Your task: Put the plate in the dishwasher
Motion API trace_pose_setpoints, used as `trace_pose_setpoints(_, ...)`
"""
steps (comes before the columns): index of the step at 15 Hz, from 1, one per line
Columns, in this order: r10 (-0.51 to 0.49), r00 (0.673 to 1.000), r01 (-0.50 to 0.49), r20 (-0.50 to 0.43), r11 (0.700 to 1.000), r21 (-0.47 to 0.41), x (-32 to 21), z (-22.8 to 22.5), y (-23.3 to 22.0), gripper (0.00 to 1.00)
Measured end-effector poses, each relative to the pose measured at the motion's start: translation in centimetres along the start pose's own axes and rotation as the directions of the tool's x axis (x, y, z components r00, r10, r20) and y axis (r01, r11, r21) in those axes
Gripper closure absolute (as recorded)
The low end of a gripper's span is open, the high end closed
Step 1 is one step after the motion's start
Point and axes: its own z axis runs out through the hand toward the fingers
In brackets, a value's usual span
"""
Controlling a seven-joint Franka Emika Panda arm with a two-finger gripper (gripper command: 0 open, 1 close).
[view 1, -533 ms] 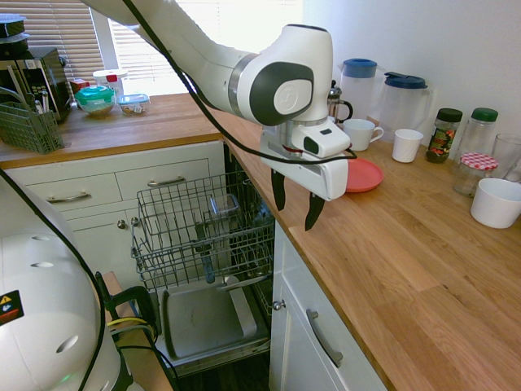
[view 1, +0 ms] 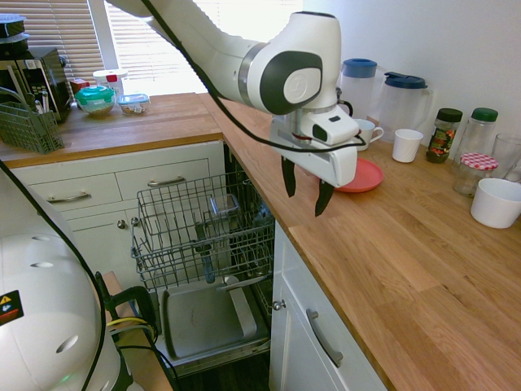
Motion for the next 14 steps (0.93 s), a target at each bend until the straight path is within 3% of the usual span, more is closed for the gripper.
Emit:
trace_pose_setpoints(6,0.117,0.99,-0.123,0.076,0.988,0.088,6.4,2.0,-7.3,0.0)
trace_pose_setpoints(14,0.31,0.924,-0.35,0.223,0.921,0.172,12.0,6.9,-10.6,0.0)
